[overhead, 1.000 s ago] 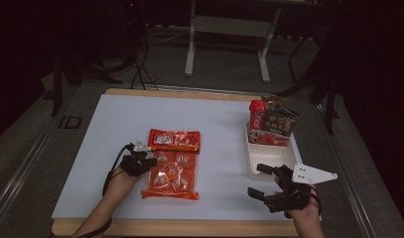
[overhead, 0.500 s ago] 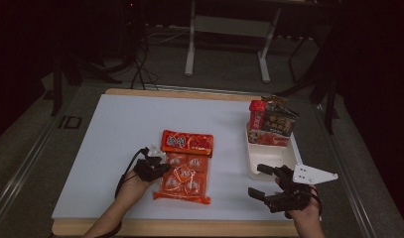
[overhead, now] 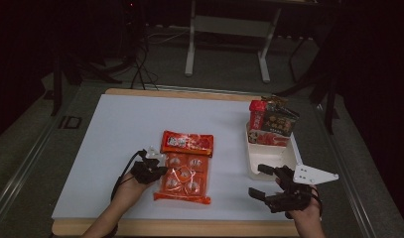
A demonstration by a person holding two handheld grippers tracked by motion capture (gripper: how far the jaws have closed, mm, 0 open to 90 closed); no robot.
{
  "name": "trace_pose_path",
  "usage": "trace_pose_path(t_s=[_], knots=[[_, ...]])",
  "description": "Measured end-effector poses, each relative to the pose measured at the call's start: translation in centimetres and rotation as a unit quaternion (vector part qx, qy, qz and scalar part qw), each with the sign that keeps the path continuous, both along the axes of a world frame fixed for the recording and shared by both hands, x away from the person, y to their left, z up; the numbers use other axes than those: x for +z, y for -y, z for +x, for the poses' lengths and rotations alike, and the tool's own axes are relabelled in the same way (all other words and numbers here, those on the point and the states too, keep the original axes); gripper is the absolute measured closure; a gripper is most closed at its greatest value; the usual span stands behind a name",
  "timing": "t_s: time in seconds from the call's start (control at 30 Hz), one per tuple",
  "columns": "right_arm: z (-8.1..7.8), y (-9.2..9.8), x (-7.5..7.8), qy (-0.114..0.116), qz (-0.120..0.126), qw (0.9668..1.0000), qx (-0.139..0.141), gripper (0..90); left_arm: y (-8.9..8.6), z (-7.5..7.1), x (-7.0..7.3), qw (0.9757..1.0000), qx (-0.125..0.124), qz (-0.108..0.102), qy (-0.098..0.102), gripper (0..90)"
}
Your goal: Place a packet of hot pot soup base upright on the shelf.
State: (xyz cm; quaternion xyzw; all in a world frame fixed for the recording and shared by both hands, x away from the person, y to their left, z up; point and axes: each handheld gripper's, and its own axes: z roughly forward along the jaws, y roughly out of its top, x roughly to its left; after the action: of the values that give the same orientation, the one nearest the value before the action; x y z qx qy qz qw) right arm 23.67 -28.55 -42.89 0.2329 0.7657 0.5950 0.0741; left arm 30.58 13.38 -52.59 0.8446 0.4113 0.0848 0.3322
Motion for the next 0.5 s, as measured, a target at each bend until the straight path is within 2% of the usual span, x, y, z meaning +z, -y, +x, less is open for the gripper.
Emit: trace_pose_path(t_s=[0.17, 0.37, 0.5], knots=[[0.0, -0.1, 0.0, 0.000, 0.000, 1.0000, 0.001, 14.6, 0.4, -0.5, -0.1, 0.9999, 0.002, 0.006, 0.009, 90.0], [0.0, -0.2, 0.1, 0.000, 0.000, 1.0000, 0.002, 14.7, 1.6, -1.3, 0.0, 0.9997, -0.025, -0.002, 0.006, 90.0], [0.0, -0.2, 0.0, 0.000, -0.001, 1.0000, 0.003, 14.7, 2.0, -1.5, 0.0, 0.9996, -0.027, -0.004, 0.007, 90.0]])
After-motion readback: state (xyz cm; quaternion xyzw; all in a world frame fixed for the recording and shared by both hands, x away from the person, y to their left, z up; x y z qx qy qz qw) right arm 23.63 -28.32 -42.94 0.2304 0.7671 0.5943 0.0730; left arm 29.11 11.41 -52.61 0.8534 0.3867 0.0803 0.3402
